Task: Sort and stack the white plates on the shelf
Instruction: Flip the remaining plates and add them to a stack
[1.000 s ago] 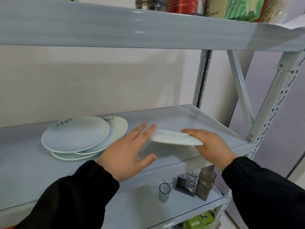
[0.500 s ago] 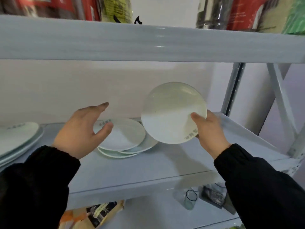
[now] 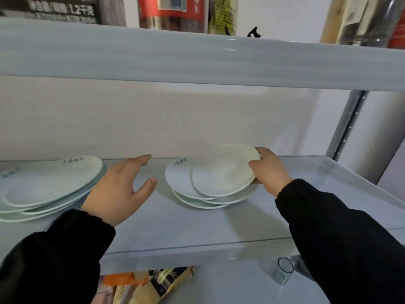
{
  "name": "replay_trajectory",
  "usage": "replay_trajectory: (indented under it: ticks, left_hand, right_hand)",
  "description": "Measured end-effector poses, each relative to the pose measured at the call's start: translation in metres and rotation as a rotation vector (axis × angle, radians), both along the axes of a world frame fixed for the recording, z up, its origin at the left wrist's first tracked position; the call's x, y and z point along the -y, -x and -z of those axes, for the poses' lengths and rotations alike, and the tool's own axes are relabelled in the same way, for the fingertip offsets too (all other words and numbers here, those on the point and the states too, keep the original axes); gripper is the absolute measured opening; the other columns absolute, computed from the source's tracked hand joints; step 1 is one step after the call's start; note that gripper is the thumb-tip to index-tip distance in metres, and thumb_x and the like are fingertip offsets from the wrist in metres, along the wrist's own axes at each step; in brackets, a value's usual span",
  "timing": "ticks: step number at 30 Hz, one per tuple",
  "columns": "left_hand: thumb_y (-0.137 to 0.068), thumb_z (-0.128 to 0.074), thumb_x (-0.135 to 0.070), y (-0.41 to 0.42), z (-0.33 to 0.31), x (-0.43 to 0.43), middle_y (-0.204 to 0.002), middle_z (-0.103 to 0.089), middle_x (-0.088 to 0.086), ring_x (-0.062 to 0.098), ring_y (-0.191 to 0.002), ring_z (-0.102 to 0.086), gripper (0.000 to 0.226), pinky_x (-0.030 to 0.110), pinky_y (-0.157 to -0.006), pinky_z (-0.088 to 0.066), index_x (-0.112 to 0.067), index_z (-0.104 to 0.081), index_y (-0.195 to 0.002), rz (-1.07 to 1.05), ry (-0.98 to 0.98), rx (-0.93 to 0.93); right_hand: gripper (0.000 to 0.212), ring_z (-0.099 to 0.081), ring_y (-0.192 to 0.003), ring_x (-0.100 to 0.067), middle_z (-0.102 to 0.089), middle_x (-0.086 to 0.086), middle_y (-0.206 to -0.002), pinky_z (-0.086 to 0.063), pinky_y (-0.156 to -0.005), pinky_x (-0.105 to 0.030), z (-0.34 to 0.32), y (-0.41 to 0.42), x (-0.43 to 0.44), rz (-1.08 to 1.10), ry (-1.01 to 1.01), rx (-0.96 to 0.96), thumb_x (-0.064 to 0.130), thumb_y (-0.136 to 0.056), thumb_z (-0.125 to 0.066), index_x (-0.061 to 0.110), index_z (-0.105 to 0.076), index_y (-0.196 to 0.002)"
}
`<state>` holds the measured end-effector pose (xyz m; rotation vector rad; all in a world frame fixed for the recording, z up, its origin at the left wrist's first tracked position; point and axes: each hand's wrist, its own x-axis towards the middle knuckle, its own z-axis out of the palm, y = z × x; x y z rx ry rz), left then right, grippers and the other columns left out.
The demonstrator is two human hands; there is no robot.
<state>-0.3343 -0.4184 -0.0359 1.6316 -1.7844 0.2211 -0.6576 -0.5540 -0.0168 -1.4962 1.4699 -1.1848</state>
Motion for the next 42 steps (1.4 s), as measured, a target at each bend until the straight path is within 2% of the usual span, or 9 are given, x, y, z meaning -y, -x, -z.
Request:
replay_trajectory:
  ticks: [2, 6, 10, 14, 17, 22, 27, 36, 42]
  left_hand:
    - [-0.082, -0.036, -0.066, -0.006, 0.004, 0.0, -0.134, -0.054, -0.009, 0.016, -0.127, -0.044, 0.07, 0.028, -0.099, -0.036, -0.029, -0.042, -0.141, 0.013, -0.019, -0.011]
    - [-0.083, -0.035, -0.067, -0.016, 0.008, 0.002, -0.133, -0.054, -0.007, 0.018, -0.125, -0.046, 0.071, 0.035, -0.101, -0.039, -0.027, -0.041, -0.142, 0.041, -0.036, -0.011]
    - [-0.083, -0.034, -0.066, -0.025, 0.012, 0.003, -0.134, -0.053, -0.007, 0.016, -0.126, -0.045, 0.072, 0.029, -0.101, -0.035, -0.026, -0.041, -0.142, 0.056, -0.041, -0.011]
    - [-0.083, -0.034, -0.066, -0.034, 0.015, 0.004, -0.135, -0.052, -0.008, 0.013, -0.126, -0.044, 0.071, 0.025, -0.099, -0.033, -0.027, -0.042, -0.142, 0.076, -0.064, -0.02]
    - [-0.083, -0.034, -0.065, -0.042, 0.018, 0.003, -0.134, -0.052, -0.008, 0.013, -0.125, -0.044, 0.071, 0.023, -0.098, -0.033, -0.027, -0.043, -0.141, 0.083, -0.064, -0.012]
    - [-0.082, -0.033, -0.066, -0.05, 0.015, 0.001, -0.134, -0.052, -0.009, 0.012, -0.124, -0.043, 0.071, 0.022, -0.098, -0.032, -0.027, -0.043, -0.141, 0.095, -0.067, -0.012]
    - [-0.082, -0.033, -0.066, -0.06, 0.014, -0.004, -0.134, -0.053, -0.009, 0.013, -0.124, -0.044, 0.071, 0.024, -0.099, -0.033, -0.028, -0.042, -0.142, 0.117, -0.068, -0.013]
    - [-0.083, -0.036, -0.064, -0.074, 0.002, -0.021, -0.133, -0.051, -0.015, 0.008, -0.126, -0.042, 0.067, 0.019, -0.097, -0.031, -0.03, -0.043, -0.141, 0.14, -0.011, -0.017]
    - [-0.087, -0.045, -0.059, -0.097, -0.011, -0.052, -0.141, -0.046, -0.015, 0.004, -0.131, -0.037, 0.061, 0.016, -0.098, -0.028, -0.036, -0.037, -0.144, 0.091, 0.066, -0.049]
  right_hand:
    - [0.033, -0.063, -0.094, -0.03, -0.065, -0.009, -0.104, -0.059, -0.071, -0.041, 0.002, -0.002, 0.007, 0.035, 0.047, -0.272, -0.001, -0.086, -0.046, 0.009, -0.06, -0.114]
    - [0.014, -0.059, -0.087, -0.03, -0.059, -0.007, -0.087, -0.04, -0.056, -0.028, 0.002, -0.002, 0.012, 0.079, -0.001, -0.581, 0.001, -0.083, -0.049, 0.007, -0.054, -0.094]
    - [0.032, -0.06, -0.087, -0.03, -0.062, -0.011, -0.096, -0.047, -0.065, -0.029, 0.008, -0.002, 0.014, 0.097, -0.01, -0.728, 0.003, -0.076, -0.048, 0.012, -0.061, -0.104]
    - [0.041, -0.062, -0.084, -0.027, -0.067, -0.009, -0.097, -0.048, -0.063, -0.029, 0.007, -0.007, 0.006, 0.069, 0.012, -0.712, -0.001, -0.077, -0.048, 0.018, -0.064, -0.11]
    - [0.042, -0.064, -0.089, -0.026, -0.068, -0.007, -0.101, -0.053, -0.073, -0.033, 0.003, -0.014, -0.001, 0.063, 0.01, -0.675, 0.003, -0.081, -0.053, 0.015, -0.063, -0.119]
    - [0.079, -0.054, -0.118, -0.025, -0.05, -0.009, -0.14, -0.045, -0.091, -0.031, 0.003, -0.021, -0.007, 0.056, -0.059, -0.661, 0.028, -0.082, -0.068, 0.018, -0.035, -0.153]
    - [0.088, -0.029, -0.143, -0.031, -0.03, -0.014, -0.154, -0.037, -0.104, -0.038, 0.003, -0.028, -0.015, 0.079, -0.068, -0.735, 0.042, -0.083, -0.069, 0.024, -0.025, -0.157]
    - [0.092, 0.001, -0.154, -0.025, -0.009, -0.006, -0.167, -0.023, -0.117, -0.043, -0.004, -0.064, -0.041, 0.032, 0.102, -0.754, 0.058, -0.084, -0.065, 0.033, -0.017, -0.159]
    - [0.091, 0.007, -0.154, -0.019, -0.001, 0.0, -0.168, -0.014, -0.122, -0.041, -0.014, -0.117, -0.064, -0.123, 0.254, -0.66, 0.059, -0.082, -0.065, 0.041, -0.017, -0.157]
